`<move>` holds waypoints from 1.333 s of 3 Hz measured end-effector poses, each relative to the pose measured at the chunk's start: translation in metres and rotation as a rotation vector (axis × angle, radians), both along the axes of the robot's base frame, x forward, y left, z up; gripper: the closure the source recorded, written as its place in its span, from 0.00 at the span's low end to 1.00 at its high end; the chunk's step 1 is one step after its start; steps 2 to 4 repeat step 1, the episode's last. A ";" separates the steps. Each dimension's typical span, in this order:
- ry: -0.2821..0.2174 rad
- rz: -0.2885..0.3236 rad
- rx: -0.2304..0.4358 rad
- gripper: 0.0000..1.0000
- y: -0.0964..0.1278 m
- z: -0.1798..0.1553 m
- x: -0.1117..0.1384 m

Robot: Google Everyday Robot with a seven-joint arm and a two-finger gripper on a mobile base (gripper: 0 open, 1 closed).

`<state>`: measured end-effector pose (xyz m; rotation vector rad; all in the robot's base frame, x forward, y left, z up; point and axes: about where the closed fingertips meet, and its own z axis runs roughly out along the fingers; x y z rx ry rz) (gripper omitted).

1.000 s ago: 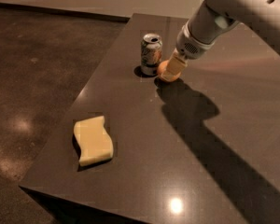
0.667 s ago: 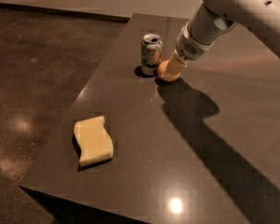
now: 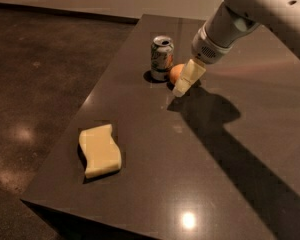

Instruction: Move orange near 7up can

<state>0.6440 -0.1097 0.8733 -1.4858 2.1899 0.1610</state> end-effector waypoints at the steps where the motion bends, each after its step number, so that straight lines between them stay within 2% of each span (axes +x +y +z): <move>1: 0.000 0.000 0.000 0.00 0.000 0.000 0.000; 4: 0.000 0.000 0.000 0.00 0.000 0.000 0.000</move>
Offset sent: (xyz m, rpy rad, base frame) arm 0.0000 0.0000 0.0000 0.0000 0.0000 0.0000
